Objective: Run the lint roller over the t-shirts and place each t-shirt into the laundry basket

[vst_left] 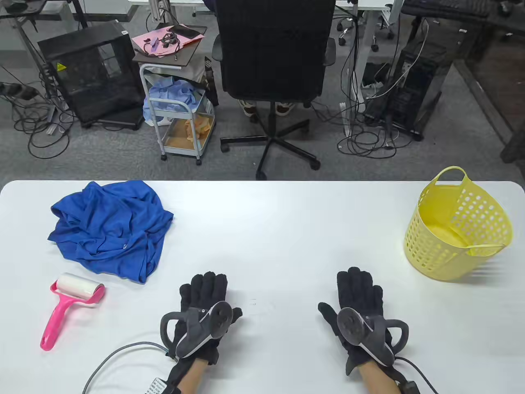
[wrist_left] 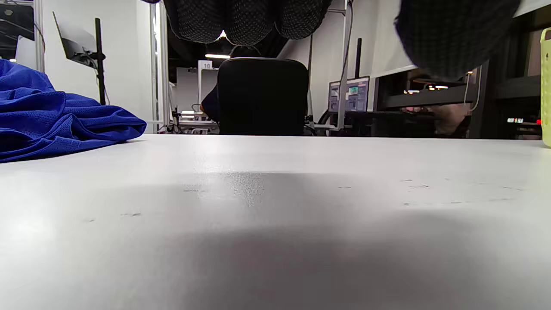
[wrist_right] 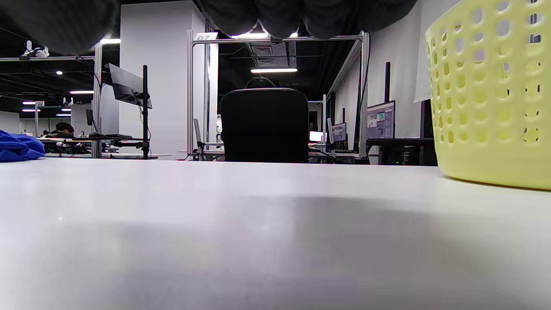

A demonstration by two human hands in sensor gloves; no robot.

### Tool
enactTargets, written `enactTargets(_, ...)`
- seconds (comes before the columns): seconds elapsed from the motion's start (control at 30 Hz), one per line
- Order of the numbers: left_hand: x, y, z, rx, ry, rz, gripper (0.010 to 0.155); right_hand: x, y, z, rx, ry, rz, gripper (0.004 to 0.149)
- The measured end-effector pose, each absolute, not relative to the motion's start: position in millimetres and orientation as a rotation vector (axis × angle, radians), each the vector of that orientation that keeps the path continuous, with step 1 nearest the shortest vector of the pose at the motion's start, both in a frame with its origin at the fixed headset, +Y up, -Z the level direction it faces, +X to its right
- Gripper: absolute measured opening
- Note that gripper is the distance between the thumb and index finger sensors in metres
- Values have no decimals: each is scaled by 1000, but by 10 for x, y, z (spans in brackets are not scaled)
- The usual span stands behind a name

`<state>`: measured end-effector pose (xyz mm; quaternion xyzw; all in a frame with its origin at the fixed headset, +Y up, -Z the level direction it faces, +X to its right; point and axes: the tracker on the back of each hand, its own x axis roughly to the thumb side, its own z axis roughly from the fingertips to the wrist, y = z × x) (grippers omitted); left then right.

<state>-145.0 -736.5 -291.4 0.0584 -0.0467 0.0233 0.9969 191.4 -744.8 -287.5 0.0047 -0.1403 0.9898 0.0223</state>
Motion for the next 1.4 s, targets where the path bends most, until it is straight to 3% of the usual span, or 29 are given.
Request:
enactTargets(1.17, -1399, -7406, -2920, 67, -109, 26, 85, 1997, -7416, -2897, -2, -400, 2977, 79)
enactTargets(1.4, -1644, -7155, -3101, 73, -58, 72, 86, 1994, -7396, -2883, 6, -420, 2966, 79)
